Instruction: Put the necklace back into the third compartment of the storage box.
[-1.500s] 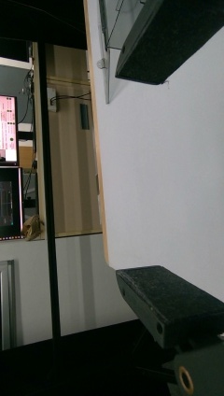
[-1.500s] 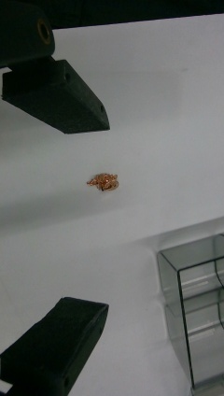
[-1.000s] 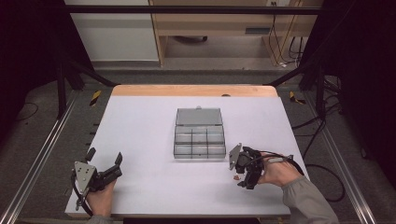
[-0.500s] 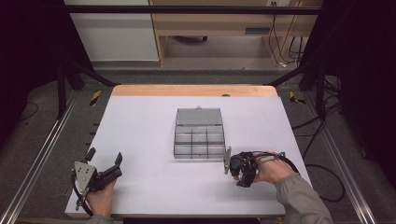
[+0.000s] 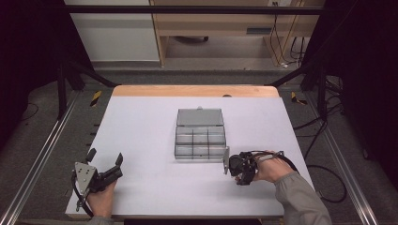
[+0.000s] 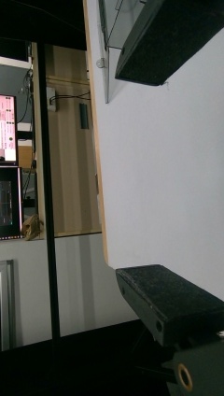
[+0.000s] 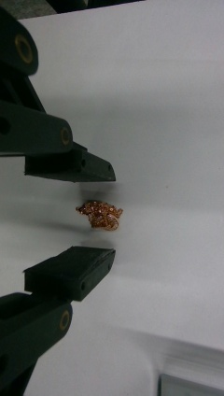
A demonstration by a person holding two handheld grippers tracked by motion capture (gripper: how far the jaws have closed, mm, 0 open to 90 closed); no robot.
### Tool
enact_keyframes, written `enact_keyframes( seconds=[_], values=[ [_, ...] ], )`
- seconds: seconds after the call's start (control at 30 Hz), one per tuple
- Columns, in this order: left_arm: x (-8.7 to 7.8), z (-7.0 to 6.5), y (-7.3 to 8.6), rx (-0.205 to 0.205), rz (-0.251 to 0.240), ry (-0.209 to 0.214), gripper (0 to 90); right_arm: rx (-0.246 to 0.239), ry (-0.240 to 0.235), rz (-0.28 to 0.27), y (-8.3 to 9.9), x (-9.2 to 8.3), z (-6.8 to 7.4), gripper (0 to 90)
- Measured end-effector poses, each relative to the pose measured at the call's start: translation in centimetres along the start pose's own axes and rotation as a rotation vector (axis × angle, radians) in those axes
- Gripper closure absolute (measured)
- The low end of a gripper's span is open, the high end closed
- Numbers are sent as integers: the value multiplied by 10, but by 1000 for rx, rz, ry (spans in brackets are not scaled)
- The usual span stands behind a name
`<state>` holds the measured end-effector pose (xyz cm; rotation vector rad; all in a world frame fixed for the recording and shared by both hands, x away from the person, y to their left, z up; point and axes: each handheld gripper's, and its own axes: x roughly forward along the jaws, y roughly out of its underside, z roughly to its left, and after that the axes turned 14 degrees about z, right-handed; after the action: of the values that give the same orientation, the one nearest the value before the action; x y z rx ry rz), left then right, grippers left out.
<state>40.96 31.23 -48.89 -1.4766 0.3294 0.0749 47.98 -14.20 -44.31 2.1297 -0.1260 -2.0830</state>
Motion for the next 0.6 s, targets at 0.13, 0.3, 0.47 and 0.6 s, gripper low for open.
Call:
enact_keyframes(
  seconds=[0.13,0.3,0.47,0.6],
  values=[
    [0,0,0,0,0,0,51,-2,-4,-2,1,1,-2,610],
    [0,0,0,0,-2,-2,51,26,-26,9,1,2,-3,644],
    [0,0,0,0,-1,-2,53,26,-27,3,1,2,-5,675],
    [0,0,0,0,-1,-3,53,35,-24,5,1,2,-5,706]
  ],
)
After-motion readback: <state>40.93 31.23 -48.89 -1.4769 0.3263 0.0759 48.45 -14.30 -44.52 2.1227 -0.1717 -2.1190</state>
